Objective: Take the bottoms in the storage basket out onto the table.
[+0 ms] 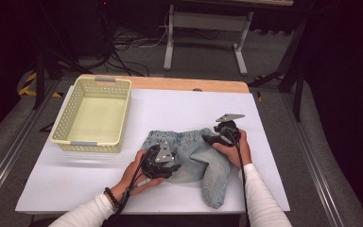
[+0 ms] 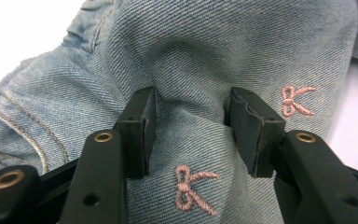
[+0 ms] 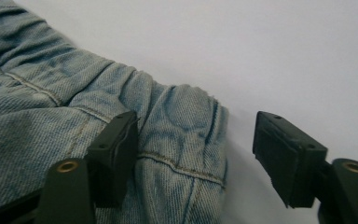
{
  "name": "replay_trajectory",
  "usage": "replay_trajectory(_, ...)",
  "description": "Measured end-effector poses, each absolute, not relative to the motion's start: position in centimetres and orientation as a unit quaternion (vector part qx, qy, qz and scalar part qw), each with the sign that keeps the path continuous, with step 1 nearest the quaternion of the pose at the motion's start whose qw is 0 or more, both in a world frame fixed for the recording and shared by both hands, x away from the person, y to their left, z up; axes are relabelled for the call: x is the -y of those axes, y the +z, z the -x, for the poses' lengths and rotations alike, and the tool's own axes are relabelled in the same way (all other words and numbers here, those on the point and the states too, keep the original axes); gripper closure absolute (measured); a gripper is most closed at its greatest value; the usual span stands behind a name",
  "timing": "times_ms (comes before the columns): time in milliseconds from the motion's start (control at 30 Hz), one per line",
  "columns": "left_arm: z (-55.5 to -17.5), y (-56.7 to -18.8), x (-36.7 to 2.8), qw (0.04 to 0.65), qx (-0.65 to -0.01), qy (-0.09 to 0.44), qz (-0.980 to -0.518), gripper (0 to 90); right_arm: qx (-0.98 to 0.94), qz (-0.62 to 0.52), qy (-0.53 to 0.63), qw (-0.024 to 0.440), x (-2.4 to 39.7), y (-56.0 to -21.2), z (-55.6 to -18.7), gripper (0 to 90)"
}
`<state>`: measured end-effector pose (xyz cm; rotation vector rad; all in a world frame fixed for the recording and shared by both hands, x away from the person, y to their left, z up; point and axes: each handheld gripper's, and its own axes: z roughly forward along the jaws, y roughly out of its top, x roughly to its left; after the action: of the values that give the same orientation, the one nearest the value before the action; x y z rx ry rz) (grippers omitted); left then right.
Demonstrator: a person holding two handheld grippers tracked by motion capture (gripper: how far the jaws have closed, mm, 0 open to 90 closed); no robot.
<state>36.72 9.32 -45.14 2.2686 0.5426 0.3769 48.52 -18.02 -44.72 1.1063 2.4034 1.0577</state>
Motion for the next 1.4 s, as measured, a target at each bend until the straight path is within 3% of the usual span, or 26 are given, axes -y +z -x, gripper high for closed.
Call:
replay_trajectory(67, -36.8, -45.3, -9.2, 0.378, -0.213, 0.148, -0.889, 56.3, -0.837, -0.378, 0.374, 0.129, 18.1, -44.8, -48.7, 45.9)
replay_trajectory(133, -36.8, -45.2, -9.2, 0.377, -0.209, 0.148, -0.890, 60.2, -0.836, -0.377, 0.381, 0.118, 18.2, -44.8, -48.7, 50.2)
replay_trajectory(333, -37.4, -44.9, -9.6, 0.382, -0.208, 0.150, -0.888, 74.3, -0.835, -0.375, 0.375, 0.148, 18.1, -44.4, -48.4, 68.6)
replay_trajectory(833, -40.3, -42.0, -10.6, 0.394, -0.223, 0.206, -0.868, 77.1, -0.773, -0.411, 0.394, 0.282, 19.0, -41.1, -49.1, 71.6)
replay_trajectory(1033, -41.2, -40.7, -11.5, 0.425, -0.260, 0.226, -0.837, 71.5, -0.751, -0.441, 0.376, 0.316, 20.4, -41.3, -49.9, 71.6)
replay_trajectory(1267, -39.4, -40.5, -12.1, 0.435, -0.253, 0.235, -0.832, 47.6, -0.738, -0.485, 0.360, 0.302, 22.7, -42.7, -50.5, 70.4)
replay_trajectory(1400, -38.2, -41.2, -12.3, 0.437, -0.248, 0.214, -0.838, 35.5, -0.743, -0.486, 0.352, 0.297, 22.9, -43.3, -50.2, 60.7)
